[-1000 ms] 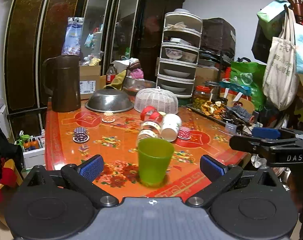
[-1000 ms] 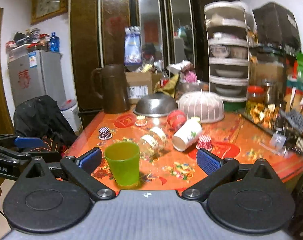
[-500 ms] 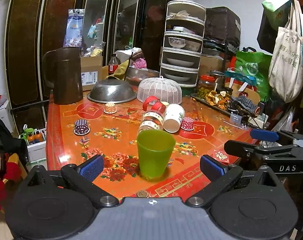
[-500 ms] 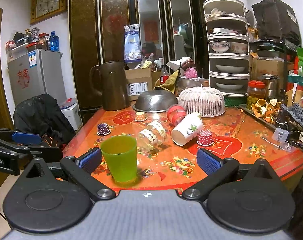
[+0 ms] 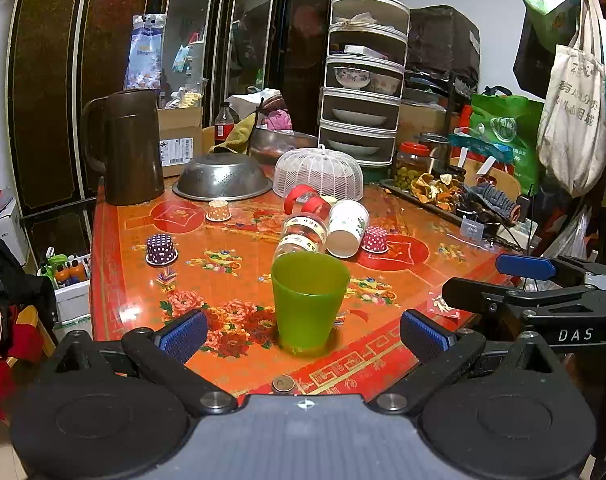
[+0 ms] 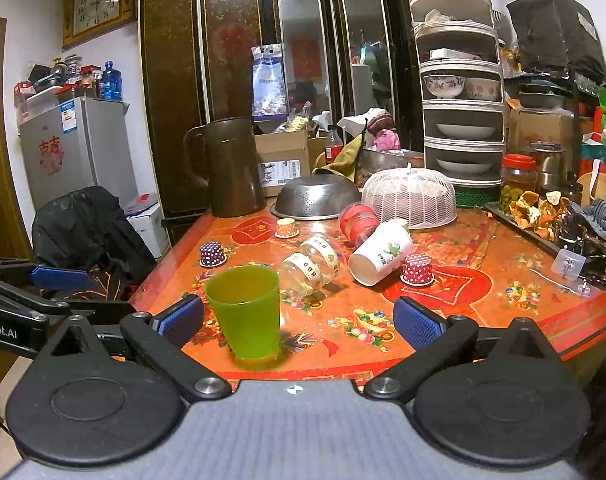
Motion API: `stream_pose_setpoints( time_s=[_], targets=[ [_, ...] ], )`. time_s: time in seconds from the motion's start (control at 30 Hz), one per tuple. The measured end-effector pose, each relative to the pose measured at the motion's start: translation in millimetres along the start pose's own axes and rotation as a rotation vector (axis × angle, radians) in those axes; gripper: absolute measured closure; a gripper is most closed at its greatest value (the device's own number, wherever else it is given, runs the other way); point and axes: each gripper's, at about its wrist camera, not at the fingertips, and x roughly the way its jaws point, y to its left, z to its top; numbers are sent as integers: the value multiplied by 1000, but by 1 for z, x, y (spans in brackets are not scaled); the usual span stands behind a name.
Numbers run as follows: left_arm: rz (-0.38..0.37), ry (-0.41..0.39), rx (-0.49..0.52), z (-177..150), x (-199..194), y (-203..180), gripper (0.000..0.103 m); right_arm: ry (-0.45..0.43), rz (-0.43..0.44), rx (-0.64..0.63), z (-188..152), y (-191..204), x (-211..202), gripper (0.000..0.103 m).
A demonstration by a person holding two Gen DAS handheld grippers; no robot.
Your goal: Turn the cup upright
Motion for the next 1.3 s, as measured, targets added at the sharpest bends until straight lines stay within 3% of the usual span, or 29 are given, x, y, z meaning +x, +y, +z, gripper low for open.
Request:
stream_pose_setpoints(
  time_s=[1.3],
  targets=[
    [15, 8, -6, 0, 3, 2, 0, 3, 29, 1, -1, -2, 2, 1]
  ],
)
